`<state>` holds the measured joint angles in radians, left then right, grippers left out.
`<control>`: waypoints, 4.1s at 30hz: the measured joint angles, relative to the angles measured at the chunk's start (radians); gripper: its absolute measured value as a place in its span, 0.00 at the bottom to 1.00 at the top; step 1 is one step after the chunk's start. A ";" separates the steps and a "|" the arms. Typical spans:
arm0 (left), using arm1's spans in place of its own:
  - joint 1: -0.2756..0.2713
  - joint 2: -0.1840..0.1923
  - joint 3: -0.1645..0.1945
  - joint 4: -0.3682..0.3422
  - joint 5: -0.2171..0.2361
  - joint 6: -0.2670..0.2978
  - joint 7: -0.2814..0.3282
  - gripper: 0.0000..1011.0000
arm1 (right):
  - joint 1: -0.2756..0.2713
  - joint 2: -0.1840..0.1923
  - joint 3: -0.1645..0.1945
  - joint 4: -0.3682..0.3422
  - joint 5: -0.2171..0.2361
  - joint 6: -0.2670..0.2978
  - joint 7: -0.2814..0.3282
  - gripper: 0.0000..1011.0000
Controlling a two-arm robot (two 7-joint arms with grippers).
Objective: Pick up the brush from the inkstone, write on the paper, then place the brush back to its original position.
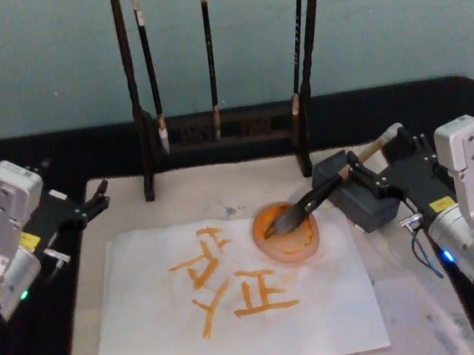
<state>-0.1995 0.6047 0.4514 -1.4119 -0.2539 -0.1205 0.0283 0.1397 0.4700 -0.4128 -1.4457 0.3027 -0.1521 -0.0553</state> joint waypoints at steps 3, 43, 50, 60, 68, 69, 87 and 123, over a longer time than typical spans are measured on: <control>0.000 0.000 0.000 0.000 0.000 0.000 0.000 1.00 | 0.000 0.000 0.000 0.000 0.000 0.000 0.000 0.99; 0.000 0.000 0.000 0.000 0.000 0.000 0.000 1.00 | 0.000 0.000 0.000 0.000 0.001 0.000 0.000 0.99; 0.000 0.000 0.000 0.000 0.000 0.000 0.000 1.00 | 0.000 0.000 0.000 0.000 0.001 0.000 0.000 0.99; 0.000 0.000 0.000 0.000 0.000 0.000 0.000 1.00 | 0.000 0.000 0.000 0.000 0.001 0.000 0.000 0.99; 0.000 0.000 0.000 0.000 0.000 0.000 0.000 1.00 | 0.000 0.000 0.000 0.000 0.001 0.000 0.000 0.99; 0.000 0.000 0.000 0.000 0.000 0.000 0.000 1.00 | 0.000 0.000 0.000 0.000 0.001 0.000 0.000 0.99; 0.000 0.000 0.000 0.000 0.000 0.000 0.000 1.00 | 0.000 0.000 0.000 0.000 0.001 0.000 0.000 0.99; 0.000 0.000 0.000 0.000 0.000 0.000 0.000 1.00 | 0.000 0.000 0.000 0.000 0.001 0.000 0.000 0.99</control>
<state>-0.1995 0.6047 0.4514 -1.4120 -0.2539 -0.1205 0.0283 0.1397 0.4699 -0.4127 -1.4459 0.3037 -0.1519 -0.0552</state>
